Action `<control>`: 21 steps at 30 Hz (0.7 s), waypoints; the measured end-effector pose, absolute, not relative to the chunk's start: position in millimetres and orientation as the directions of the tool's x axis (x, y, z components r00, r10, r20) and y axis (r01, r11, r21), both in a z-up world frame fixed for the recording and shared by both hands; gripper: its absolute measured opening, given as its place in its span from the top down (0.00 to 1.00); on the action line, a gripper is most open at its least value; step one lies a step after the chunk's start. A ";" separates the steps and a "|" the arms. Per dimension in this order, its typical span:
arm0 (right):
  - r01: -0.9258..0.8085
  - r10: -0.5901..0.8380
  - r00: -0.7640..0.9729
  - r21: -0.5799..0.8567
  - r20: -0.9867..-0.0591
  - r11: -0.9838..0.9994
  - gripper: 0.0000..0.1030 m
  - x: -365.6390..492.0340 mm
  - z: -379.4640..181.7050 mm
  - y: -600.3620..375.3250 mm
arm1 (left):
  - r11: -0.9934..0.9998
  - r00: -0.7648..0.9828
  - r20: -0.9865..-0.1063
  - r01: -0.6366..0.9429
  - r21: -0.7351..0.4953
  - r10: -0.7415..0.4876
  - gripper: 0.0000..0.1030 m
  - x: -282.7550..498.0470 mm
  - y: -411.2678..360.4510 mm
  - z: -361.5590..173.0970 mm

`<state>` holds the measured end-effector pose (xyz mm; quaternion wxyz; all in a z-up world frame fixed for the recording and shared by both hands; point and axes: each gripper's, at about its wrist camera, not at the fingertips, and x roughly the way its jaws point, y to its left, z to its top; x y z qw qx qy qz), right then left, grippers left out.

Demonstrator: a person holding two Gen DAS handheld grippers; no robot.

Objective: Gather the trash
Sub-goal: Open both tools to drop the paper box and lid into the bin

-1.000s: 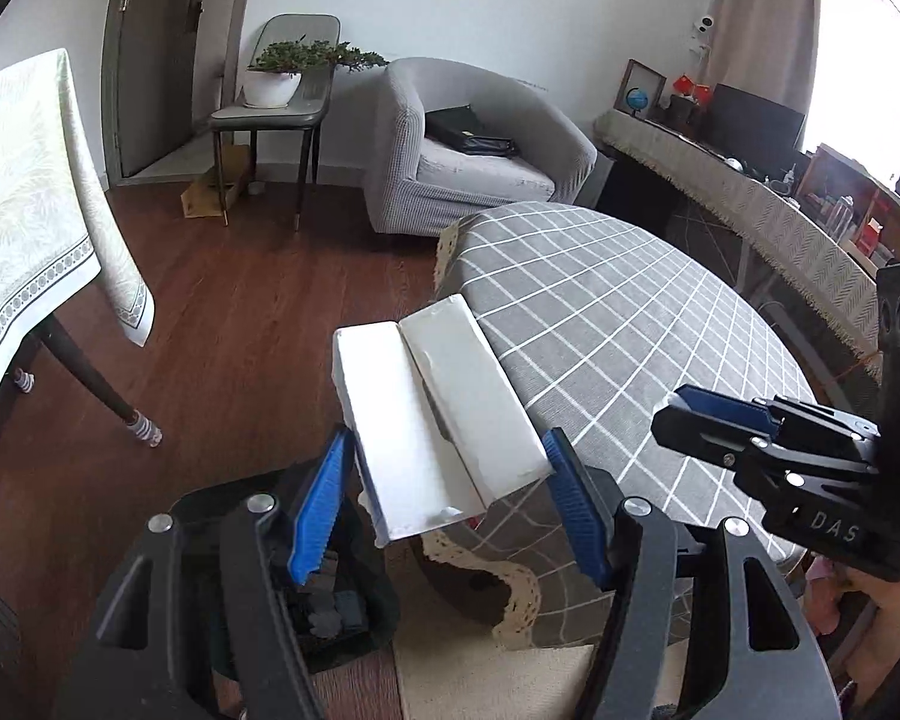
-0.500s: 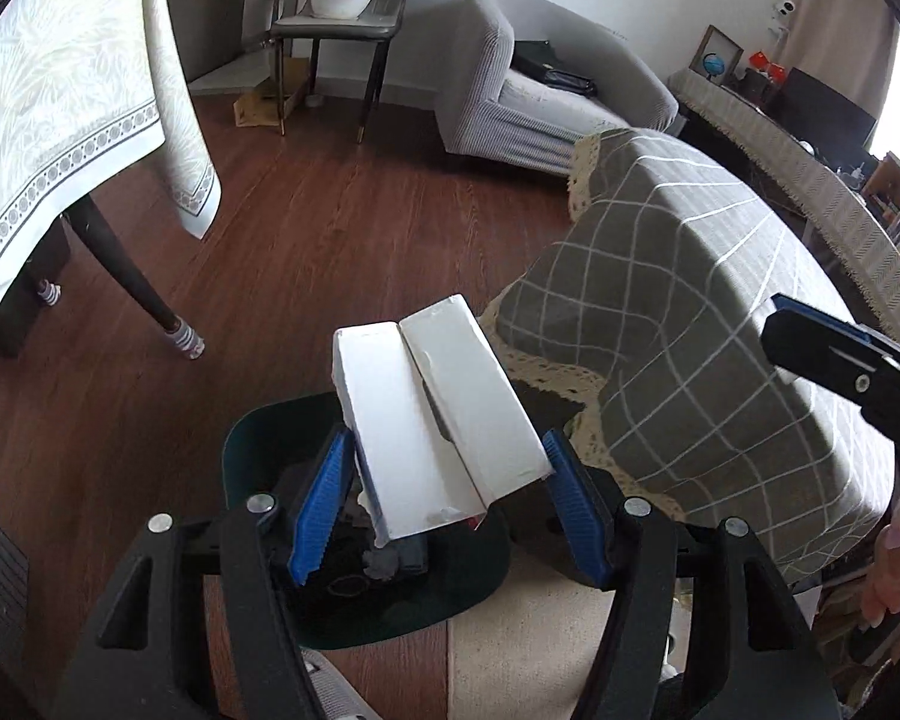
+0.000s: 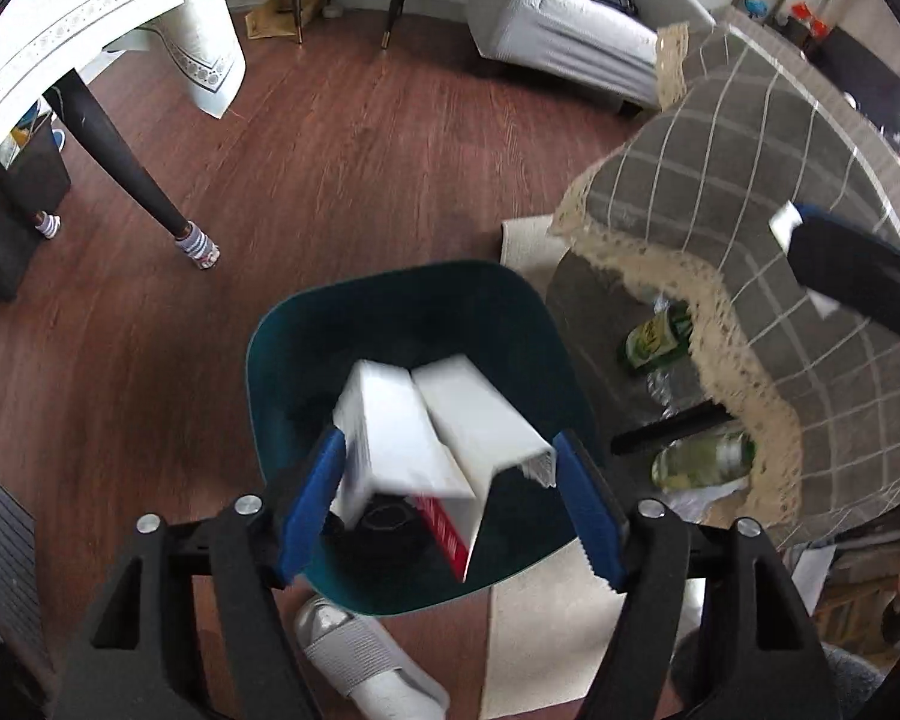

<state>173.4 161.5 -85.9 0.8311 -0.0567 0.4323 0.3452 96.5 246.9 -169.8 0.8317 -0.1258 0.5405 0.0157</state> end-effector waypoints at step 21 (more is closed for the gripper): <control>-0.578 0.403 0.287 0.179 -0.869 0.796 0.71 196.7 -164.9 206.1 | 0.950 0.582 -0.810 -0.206 -0.234 -0.073 0.30 62.2 279.1 -113.4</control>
